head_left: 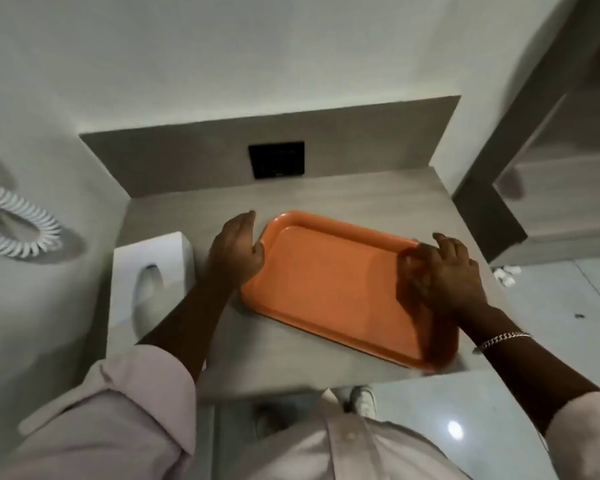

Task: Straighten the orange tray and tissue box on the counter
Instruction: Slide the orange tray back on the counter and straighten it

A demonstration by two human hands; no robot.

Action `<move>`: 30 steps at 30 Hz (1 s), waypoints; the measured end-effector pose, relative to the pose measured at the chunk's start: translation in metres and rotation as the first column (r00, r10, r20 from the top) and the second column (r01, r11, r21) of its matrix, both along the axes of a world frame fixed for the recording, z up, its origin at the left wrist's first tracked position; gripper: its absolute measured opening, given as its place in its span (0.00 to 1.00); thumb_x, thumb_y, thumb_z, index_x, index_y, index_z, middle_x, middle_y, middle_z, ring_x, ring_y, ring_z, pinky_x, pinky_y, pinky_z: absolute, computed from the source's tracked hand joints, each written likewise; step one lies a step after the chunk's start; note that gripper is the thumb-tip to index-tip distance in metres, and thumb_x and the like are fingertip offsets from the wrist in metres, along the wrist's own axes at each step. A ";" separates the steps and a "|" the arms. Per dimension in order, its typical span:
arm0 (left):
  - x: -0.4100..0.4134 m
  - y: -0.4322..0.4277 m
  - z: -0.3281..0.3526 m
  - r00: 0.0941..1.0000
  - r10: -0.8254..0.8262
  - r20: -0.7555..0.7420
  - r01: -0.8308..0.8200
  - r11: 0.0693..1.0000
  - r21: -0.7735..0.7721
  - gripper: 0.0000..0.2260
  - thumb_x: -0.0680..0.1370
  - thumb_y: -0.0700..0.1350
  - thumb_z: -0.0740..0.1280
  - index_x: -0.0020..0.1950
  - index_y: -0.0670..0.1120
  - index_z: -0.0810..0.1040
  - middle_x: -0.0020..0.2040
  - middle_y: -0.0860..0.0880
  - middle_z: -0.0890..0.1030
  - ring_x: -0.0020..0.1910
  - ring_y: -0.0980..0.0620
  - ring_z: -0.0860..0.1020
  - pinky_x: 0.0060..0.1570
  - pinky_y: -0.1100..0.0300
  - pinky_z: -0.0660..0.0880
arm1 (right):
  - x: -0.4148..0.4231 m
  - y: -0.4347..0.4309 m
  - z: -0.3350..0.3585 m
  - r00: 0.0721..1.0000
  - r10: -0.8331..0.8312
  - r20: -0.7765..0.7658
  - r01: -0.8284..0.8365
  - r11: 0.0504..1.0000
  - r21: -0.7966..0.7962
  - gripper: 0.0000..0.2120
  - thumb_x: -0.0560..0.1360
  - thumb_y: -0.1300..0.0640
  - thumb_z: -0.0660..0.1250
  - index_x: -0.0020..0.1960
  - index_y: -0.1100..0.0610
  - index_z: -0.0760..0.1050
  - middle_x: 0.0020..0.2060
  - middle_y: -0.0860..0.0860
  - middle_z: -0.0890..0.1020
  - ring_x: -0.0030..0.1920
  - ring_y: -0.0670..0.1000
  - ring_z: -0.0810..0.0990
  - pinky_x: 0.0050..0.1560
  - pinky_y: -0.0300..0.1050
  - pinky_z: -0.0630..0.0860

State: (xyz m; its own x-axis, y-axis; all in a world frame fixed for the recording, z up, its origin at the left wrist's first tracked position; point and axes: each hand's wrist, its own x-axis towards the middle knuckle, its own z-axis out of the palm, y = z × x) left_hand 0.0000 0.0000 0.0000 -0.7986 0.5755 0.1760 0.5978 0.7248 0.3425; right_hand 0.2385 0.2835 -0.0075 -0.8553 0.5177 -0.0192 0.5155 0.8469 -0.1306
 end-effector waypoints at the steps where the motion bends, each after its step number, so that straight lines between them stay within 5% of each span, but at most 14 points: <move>1: -0.001 0.001 -0.005 0.999 0.027 0.043 -0.027 1.000 -0.002 0.26 0.75 0.41 0.65 0.73 0.36 0.66 0.69 0.34 0.73 0.68 0.35 0.71 0.68 0.43 0.68 | 0.008 -0.002 -0.005 0.999 -0.041 -0.024 0.041 0.999 -0.028 0.29 0.73 0.48 0.70 0.69 0.60 0.68 0.72 0.65 0.67 0.70 0.68 0.63 0.60 0.69 0.69; 5: 0.002 0.000 -0.007 0.978 0.138 0.156 -0.136 0.991 -0.022 0.24 0.76 0.39 0.65 0.71 0.36 0.69 0.66 0.34 0.75 0.66 0.35 0.72 0.67 0.45 0.68 | 0.040 -0.013 -0.024 0.973 -0.179 -0.146 0.167 0.982 -0.089 0.23 0.74 0.53 0.68 0.64 0.63 0.68 0.65 0.67 0.72 0.61 0.71 0.70 0.52 0.67 0.75; 10: 0.010 0.007 0.002 0.950 0.178 0.257 -0.217 0.967 0.132 0.23 0.69 0.42 0.55 0.56 0.35 0.81 0.53 0.34 0.84 0.54 0.35 0.81 0.57 0.47 0.76 | 0.050 -0.017 -0.034 0.922 -0.323 -0.212 0.265 0.928 -0.260 0.15 0.74 0.60 0.67 0.58 0.67 0.71 0.47 0.67 0.78 0.45 0.68 0.78 0.42 0.50 0.69; 15: 0.014 0.010 0.003 0.932 0.225 0.284 -0.279 0.946 0.164 0.23 0.66 0.42 0.55 0.53 0.39 0.84 0.50 0.37 0.86 0.49 0.36 0.82 0.52 0.50 0.77 | 0.043 -0.015 -0.033 0.908 -0.298 -0.294 0.218 0.936 -0.276 0.12 0.75 0.58 0.65 0.52 0.67 0.73 0.42 0.64 0.78 0.38 0.58 0.74 0.41 0.47 0.67; 21: 0.013 0.006 0.010 0.890 0.300 0.343 -0.381 0.903 0.198 0.24 0.65 0.43 0.55 0.52 0.38 0.84 0.49 0.38 0.86 0.48 0.38 0.82 0.53 0.49 0.80 | 0.007 0.026 -0.013 0.963 -0.200 -0.180 0.159 0.962 -0.222 0.16 0.70 0.64 0.70 0.56 0.65 0.73 0.45 0.65 0.79 0.42 0.65 0.79 0.43 0.56 0.77; 26: 0.008 0.006 0.012 0.844 0.364 0.393 -0.461 0.867 0.188 0.17 0.70 0.38 0.59 0.52 0.37 0.84 0.49 0.37 0.85 0.50 0.38 0.82 0.53 0.52 0.78 | -0.042 0.052 0.003 0.985 -0.111 -0.133 0.084 0.978 -0.190 0.18 0.74 0.59 0.68 0.61 0.64 0.72 0.47 0.65 0.79 0.45 0.66 0.78 0.44 0.51 0.73; 30: 0.002 0.008 0.007 0.832 0.357 0.425 -0.470 0.860 0.200 0.12 0.67 0.35 0.59 0.41 0.35 0.82 0.40 0.34 0.84 0.41 0.37 0.81 0.44 0.50 0.79 | -0.073 0.062 0.003 0.989 -0.139 -0.049 0.126 0.970 -0.209 0.17 0.76 0.56 0.67 0.61 0.64 0.72 0.51 0.64 0.79 0.50 0.66 0.78 0.47 0.52 0.72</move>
